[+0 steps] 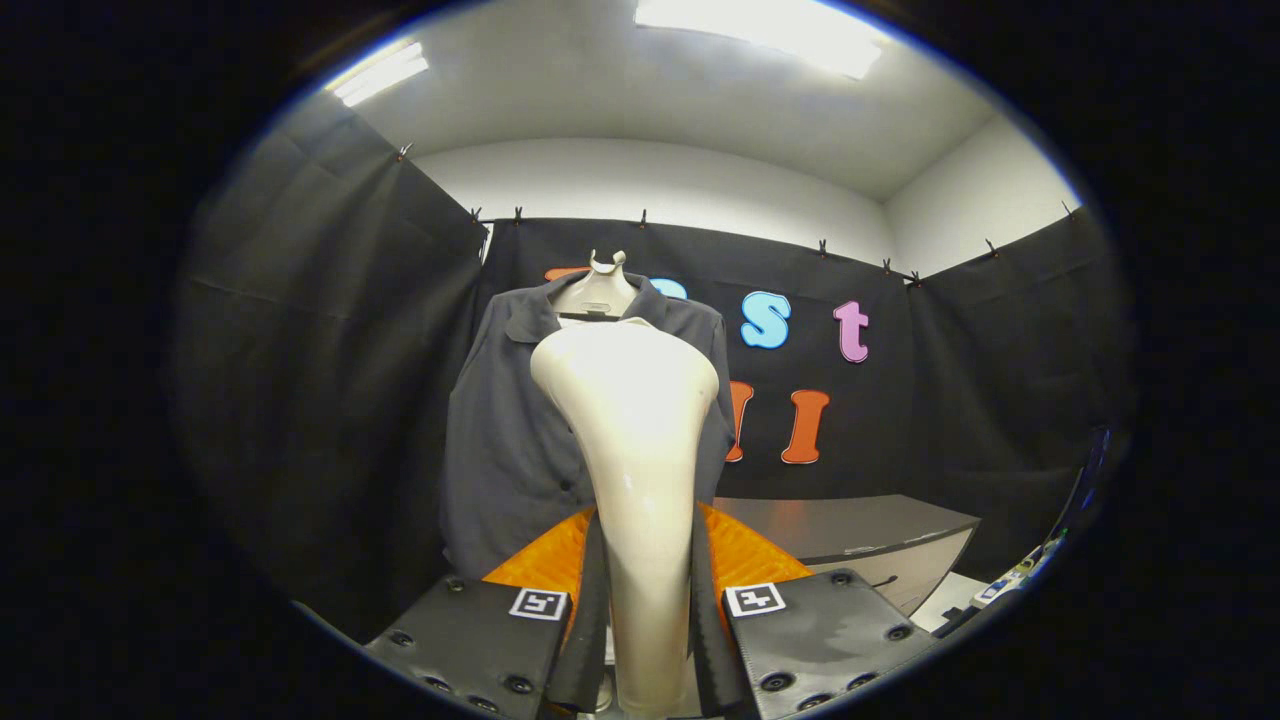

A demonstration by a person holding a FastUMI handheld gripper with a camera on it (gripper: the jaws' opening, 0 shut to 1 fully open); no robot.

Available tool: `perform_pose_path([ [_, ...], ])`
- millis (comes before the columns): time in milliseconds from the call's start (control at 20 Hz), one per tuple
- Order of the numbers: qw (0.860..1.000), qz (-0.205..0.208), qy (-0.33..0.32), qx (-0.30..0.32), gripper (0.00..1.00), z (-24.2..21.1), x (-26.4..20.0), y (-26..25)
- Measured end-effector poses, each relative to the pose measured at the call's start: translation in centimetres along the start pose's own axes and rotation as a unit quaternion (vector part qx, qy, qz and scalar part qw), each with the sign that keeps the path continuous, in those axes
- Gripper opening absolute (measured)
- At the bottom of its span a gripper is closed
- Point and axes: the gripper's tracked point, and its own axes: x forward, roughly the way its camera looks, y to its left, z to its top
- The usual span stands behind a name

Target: Iron the clothes twice with a garment steamer, once on the left side and once on the right side.

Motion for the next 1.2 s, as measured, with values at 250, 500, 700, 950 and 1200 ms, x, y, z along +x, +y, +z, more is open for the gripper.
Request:
perform_pose_path([
  [250, 1.000, -0.001, 0.001, 0.000, 0.44, -0.05, 0.13, -0.06],
  [500, 1.000, 0.000, 0.002, 0.000, 0.44, 0.00, 0.20, 0.02],
  [700, 1.000, 0.000, -0.001, -0.001, 0.44, 0.31, 0.10, 0.08],
  [950, 1.000, 0.003, -0.001, -0.006, 0.44, 0.29, 0.12, 0.32],
  [1200, 1.000, 0.007, -0.002, -0.009, 0.44, 0.20, -0.04, 0.54],
])
